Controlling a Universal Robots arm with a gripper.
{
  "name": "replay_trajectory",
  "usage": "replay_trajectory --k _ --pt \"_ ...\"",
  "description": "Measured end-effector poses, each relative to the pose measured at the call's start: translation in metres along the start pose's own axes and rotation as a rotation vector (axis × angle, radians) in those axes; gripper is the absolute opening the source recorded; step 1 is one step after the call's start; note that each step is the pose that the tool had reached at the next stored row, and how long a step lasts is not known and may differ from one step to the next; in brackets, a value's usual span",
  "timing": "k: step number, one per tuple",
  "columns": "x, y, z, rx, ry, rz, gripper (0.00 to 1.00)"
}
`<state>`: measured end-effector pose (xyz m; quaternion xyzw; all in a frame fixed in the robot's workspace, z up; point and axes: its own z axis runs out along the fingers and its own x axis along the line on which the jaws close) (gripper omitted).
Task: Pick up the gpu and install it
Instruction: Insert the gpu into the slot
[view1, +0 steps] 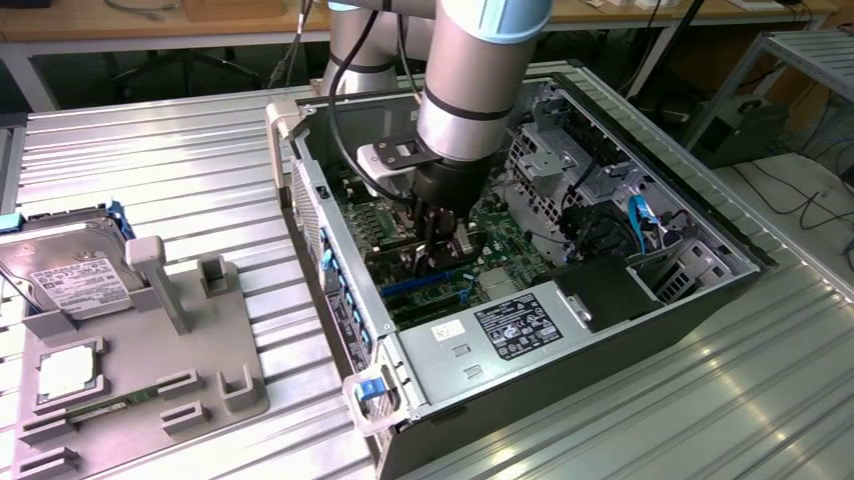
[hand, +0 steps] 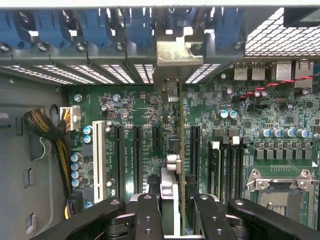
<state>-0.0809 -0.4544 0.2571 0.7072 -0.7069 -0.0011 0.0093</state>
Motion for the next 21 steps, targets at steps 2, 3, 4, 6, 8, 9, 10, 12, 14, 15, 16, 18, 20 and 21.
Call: replay_trajectory --k 2,3,4,6,8,9,10,12,14,15,16,18,20,21 --pt "-0.0015 0.0001 0.0002 0.0 -0.0001 0.0 0.3" --pt "-0.0026 0.0001 0.0003 0.0 0.0 0.0 0.3" --pt "-0.0035 0.0002 0.0004 0.0 -0.0001 0.0 0.3" --pt "-0.0035 0.0005 0.0005 -0.0001 0.0001 0.0 0.3" --pt "-0.0035 0.0013 0.0007 -0.0001 0.0001 0.0 0.3" --pt "-0.0035 0.0018 0.001 -0.0001 0.0 0.0 0.3" --pt "-0.0036 0.0025 0.0012 0.0 0.0 0.0 0.3" --pt "-0.0036 0.0036 0.0019 0.0 -0.0001 0.0 0.3" --pt "-0.0037 0.0038 0.0031 0.0001 -0.0002 0.0 0.3" --pt "-0.0038 0.0041 0.0034 -0.0001 0.0001 0.0 0.3" --pt "-0.0041 0.0042 0.0038 -0.0001 0.0002 0.0 0.3" --pt "-0.005 0.0045 0.0045 0.0 0.0 0.0 0.3" --pt "-0.0066 0.0046 0.0049 0.0 0.0 0.0 0.3" --pt "-0.0075 0.0047 0.005 0.0002 0.0 0.0 0.3"
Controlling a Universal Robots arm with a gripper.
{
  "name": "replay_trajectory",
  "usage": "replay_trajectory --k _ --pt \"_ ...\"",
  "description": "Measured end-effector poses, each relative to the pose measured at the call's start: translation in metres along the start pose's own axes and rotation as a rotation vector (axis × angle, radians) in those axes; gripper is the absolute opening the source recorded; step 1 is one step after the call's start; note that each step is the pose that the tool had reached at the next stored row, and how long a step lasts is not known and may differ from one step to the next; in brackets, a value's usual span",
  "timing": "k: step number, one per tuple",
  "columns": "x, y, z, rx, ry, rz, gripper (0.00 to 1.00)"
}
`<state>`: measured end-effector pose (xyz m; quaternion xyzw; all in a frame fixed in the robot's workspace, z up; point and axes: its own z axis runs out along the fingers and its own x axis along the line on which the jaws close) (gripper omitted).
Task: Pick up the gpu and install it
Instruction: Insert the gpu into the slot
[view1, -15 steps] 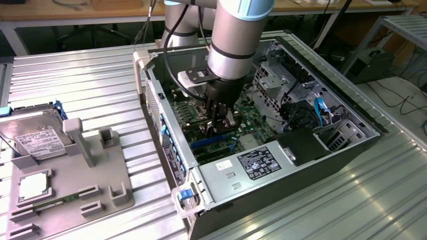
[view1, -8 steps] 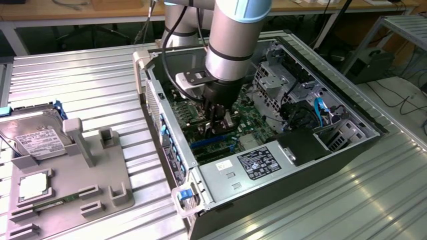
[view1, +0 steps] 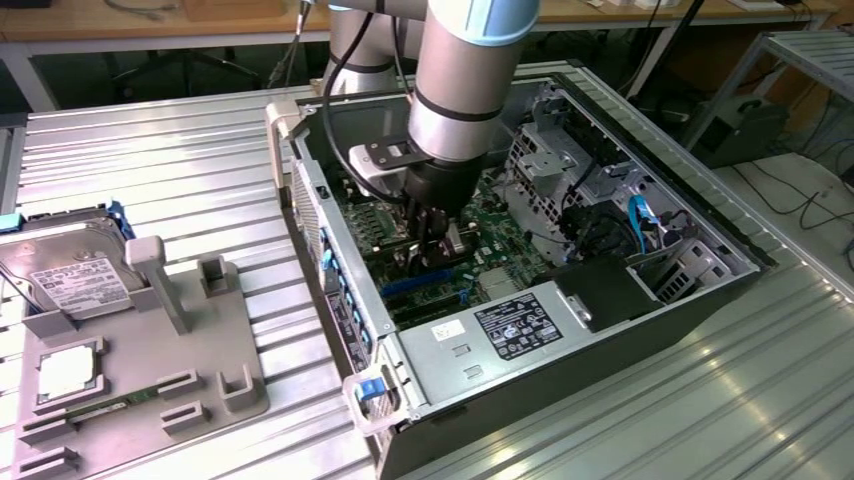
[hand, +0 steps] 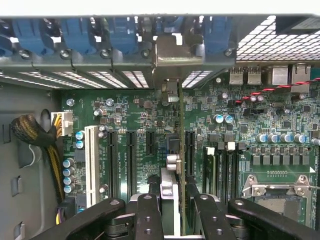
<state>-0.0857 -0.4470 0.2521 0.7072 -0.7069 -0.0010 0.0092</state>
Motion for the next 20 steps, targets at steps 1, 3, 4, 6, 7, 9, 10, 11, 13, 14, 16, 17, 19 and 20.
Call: replay_trajectory --k 1,3,4,6,7,9,10,11,13,14,16,17,19,20 --pt "-0.0004 0.0003 0.0001 0.0 0.0 0.0 0.3" --pt "-0.0007 0.0008 0.0004 0.0 0.0001 0.0 0.3" --pt "-0.0007 0.0009 0.0007 0.0001 0.0 0.0 0.3" --pt "-0.0008 0.001 0.0015 0.0003 0.0 0.0 0.3" --pt "-0.0009 0.001 0.0017 0.0005 0.0001 0.0 0.3" --pt "-0.001 0.0011 0.0018 0.0024 0.0003 0.0 0.3" --pt "-0.0011 0.0011 0.0019 0.0037 0.0002 0.0 0.3" --pt "-0.0011 0.001 0.0019 0.005 0.0003 0.0 0.3" --pt "-0.0013 0.0011 0.0019 0.0093 0.0012 0.0 0.3" --pt "-0.0014 0.0011 0.0019 0.0108 0.0014 0.0 0.3" --pt "-0.0014 0.0013 0.002 0.0127 0.0017 0.0 0.3" --pt "-0.0014 0.0015 0.0019 0.0143 0.0025 0.0 0.3" --pt "-0.0015 0.0019 0.0019 0.0155 0.003 0.0 0.3" --pt "-0.0015 0.0021 0.0019 0.0159 0.0032 0.0 0.3"
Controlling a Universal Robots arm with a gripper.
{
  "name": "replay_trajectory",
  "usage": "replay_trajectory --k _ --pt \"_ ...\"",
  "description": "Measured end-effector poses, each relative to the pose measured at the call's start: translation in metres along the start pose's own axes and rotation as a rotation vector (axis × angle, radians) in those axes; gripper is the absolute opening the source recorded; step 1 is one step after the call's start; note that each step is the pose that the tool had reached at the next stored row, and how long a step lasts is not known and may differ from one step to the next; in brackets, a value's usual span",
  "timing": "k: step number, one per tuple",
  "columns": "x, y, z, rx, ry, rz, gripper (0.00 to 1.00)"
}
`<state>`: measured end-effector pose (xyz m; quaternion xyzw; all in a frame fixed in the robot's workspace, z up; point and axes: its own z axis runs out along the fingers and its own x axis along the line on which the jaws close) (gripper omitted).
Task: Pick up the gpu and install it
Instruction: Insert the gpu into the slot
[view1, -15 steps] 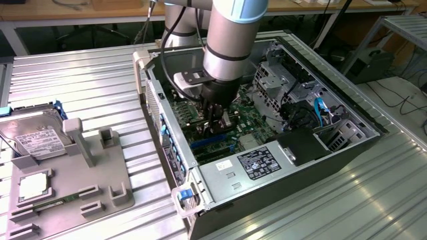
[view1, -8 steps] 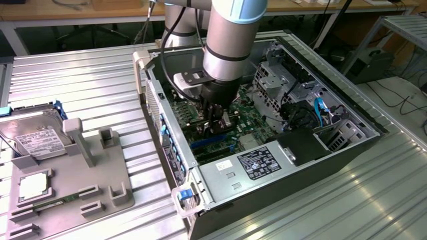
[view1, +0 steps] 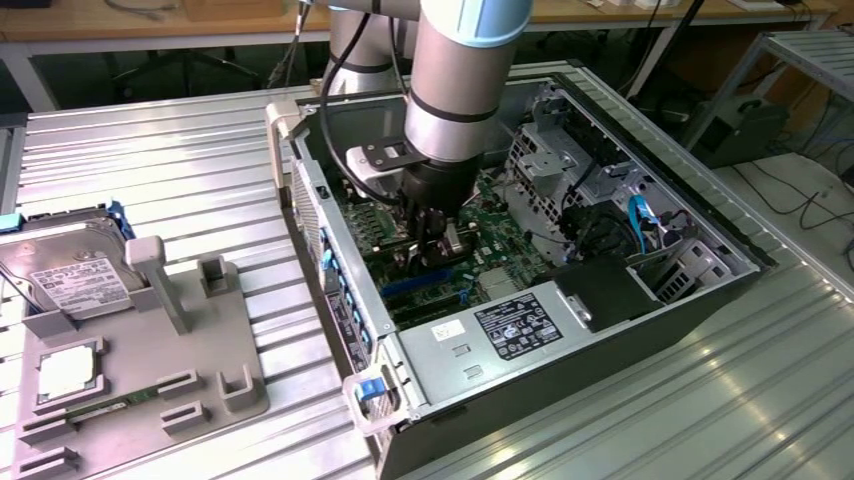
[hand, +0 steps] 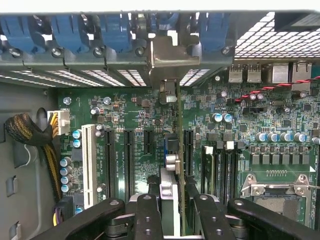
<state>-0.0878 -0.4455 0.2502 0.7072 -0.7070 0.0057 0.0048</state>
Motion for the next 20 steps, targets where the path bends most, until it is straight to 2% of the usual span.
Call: replay_trajectory --k 20 --pt "0.0 0.0055 0.0006 0.0021 0.0001 0.0 0.3"
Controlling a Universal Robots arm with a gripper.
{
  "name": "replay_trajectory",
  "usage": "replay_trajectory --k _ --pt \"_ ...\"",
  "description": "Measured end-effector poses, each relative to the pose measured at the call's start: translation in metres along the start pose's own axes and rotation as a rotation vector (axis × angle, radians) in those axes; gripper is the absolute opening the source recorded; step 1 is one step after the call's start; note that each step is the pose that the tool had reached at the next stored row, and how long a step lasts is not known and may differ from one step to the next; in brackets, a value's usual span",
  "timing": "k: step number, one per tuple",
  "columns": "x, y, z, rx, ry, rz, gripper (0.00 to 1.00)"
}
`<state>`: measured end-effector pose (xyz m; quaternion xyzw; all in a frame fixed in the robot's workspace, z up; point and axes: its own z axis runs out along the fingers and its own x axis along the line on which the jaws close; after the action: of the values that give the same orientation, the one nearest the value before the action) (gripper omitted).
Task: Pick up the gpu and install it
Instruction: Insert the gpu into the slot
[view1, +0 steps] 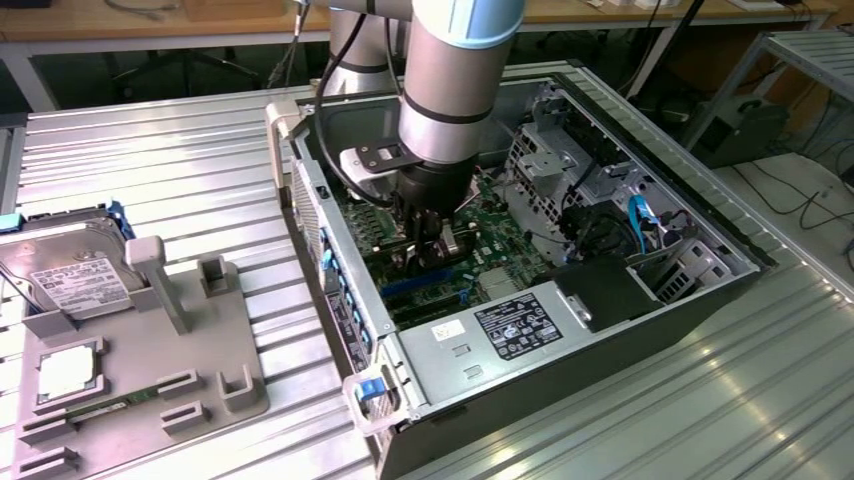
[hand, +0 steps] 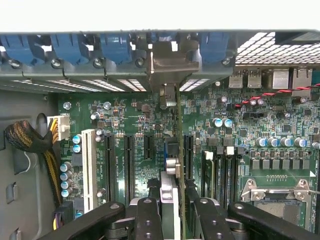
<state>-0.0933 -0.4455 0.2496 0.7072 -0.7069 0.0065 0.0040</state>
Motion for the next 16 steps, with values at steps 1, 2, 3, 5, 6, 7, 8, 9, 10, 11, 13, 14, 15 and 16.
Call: replay_trajectory --k 1,2,3,5,6,7,8,9,10,11,13,14,15,16 --pt "0.0 0.0 0.0 0.0 0.0 0.0 0.3" --pt "0.0 0.0001 0.0 0.0 0.0 0.0 0.3" --pt "0.0 0.0001 0.0001 0.0 0.0 0.001 0.3" --pt "0.0 0.0001 0.0001 0.0 0.0 0.002 0.3" --pt "0.0 0.0 0.0001 0.0 -0.0001 0.003 0.3" --pt "0.0001 -0.0002 0.0002 0.0001 -0.0002 0.004 0.3" --pt "0.0003 -0.0004 0.0002 0.0001 -0.0002 0.004 0.3" --pt "0.0004 -0.0007 0.0002 0.0 -0.0001 0.004 0.3" --pt "0.0005 -0.001 0.0001 0.0 -0.0001 0.004 0.3" --pt "0.0005 -0.0014 0.0002 0.0 -0.0001 0.004 0.3" --pt "0.0006 -0.0022 0.0002 0.0001 -0.0002 0.004 0.3" --pt "0.0006 -0.0025 0.0002 0.0 0.0 0.004 0.3" --pt "0.0005 -0.0028 0.0002 0.0 -0.0001 0.004 0.3" --pt "0.0006 -0.0029 0.0002 0.0 -0.0001 0.004 0.3"
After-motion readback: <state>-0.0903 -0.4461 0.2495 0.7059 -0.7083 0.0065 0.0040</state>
